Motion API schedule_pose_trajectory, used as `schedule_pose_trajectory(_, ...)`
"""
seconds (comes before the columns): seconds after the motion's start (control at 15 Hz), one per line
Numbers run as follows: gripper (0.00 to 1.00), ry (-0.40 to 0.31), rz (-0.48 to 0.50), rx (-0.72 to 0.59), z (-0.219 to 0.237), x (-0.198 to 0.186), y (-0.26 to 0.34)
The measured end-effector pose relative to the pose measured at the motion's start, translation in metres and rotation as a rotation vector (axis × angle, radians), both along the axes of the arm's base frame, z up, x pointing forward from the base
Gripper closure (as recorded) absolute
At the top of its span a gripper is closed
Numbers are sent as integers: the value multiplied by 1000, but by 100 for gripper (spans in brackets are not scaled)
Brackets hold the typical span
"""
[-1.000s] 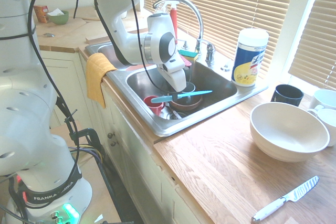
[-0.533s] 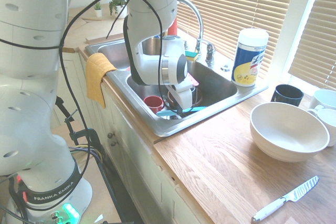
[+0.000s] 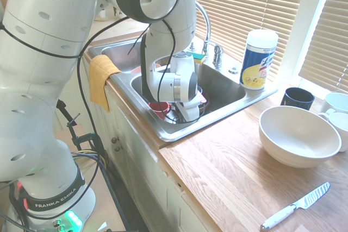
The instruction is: Put the knife into the sink
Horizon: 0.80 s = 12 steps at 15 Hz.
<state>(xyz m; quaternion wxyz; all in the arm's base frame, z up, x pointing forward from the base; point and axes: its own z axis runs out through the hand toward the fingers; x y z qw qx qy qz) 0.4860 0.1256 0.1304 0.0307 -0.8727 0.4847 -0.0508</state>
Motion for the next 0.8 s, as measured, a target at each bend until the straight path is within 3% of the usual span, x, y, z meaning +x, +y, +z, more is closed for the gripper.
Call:
schedule_pose_trajectory(0.53, 0, -12, 8, 15, 2, 0, 3)
schedule_pose_trajectory(0.8, 0, -44, 17, 30, 31, -2, 14)
